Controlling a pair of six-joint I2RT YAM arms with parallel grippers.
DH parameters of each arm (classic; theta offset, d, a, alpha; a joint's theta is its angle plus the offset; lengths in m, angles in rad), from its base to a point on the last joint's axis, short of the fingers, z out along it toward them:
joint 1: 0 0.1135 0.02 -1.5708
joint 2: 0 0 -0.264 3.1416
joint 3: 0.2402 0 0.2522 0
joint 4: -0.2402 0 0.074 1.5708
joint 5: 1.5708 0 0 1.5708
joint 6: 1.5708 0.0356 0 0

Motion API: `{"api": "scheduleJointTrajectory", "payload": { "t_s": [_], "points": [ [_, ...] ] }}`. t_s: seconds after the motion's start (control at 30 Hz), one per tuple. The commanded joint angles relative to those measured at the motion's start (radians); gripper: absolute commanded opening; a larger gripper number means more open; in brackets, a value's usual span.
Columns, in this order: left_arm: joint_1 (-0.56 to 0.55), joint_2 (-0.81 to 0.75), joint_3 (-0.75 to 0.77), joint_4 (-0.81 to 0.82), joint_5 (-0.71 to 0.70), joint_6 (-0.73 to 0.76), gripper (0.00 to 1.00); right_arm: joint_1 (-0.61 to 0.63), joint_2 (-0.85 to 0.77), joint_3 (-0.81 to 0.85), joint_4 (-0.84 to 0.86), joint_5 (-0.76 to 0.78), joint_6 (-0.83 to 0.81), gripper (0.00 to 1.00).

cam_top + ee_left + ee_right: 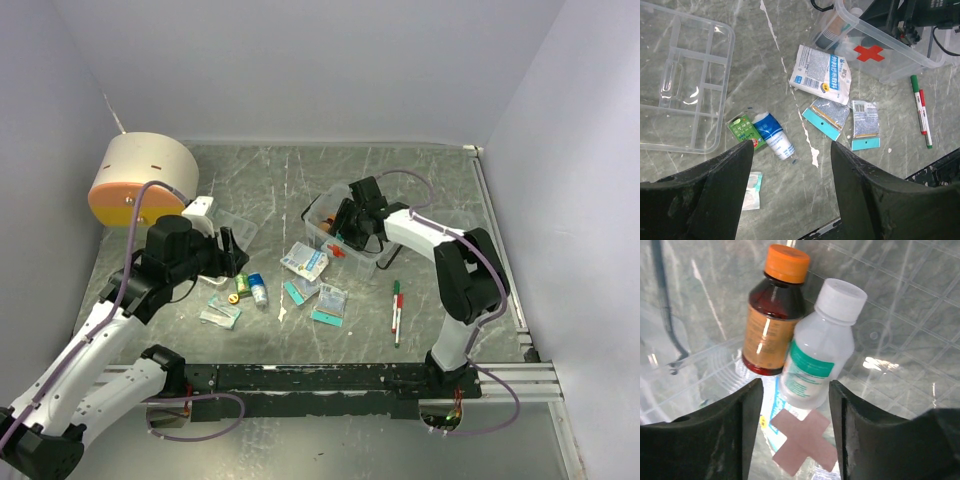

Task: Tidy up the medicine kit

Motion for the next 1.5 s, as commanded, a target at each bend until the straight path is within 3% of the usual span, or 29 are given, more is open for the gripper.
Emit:
{"api": "scheduleJointTrajectory", "payload": {
  "t_s": [0.0, 0.13, 0.37, 0.7, 0.9, 1.03, 1.27, 1.47],
  "points": [
    [0.004, 0.019, 0.007, 0.006, 0.019, 0.003, 0.73, 0.004, -0.060, 0.002, 0.052, -0.020, 0.018, 0.58],
    [0.004, 0.024, 0.009, 0.005, 0.021, 0.001, 0.73, 0.004, -0.093, 0.029, -0.008, 0.040, -0.019, 0.63],
    [0.003, 0.002, 0.014, 0.010, 0.011, 0.000, 0.75, 0.028, -0.270, 0.023, -0.045, 0.131, -0.186, 0.64],
    [0.003, -0.177, 0.105, -0.033, -0.242, -0.103, 0.75, 0.336, -0.400, 0.027, -0.064, 0.367, -0.399, 0.62],
    [0.003, -0.243, 0.237, -0.084, -0.474, -0.156, 0.78, 0.549, -0.289, 0.030, -0.012, 0.490, -0.579, 0.56],
    [0.004, -0.236, 0.327, -0.105, -0.492, -0.148, 0.79, 0.659, -0.170, 0.042, 0.004, 0.627, -0.734, 0.55],
    [0.004, -0.205, 0.368, -0.121, -0.475, -0.162, 0.79, 0.697, 0.061, 0.141, -0.029, 0.782, -0.845, 0.53],
    [0.004, -0.190, 0.356, -0.115, -0.466, -0.168, 0.79, 0.702, 0.167, 0.191, -0.039, 0.849, -0.896, 0.46]
  ]
}}
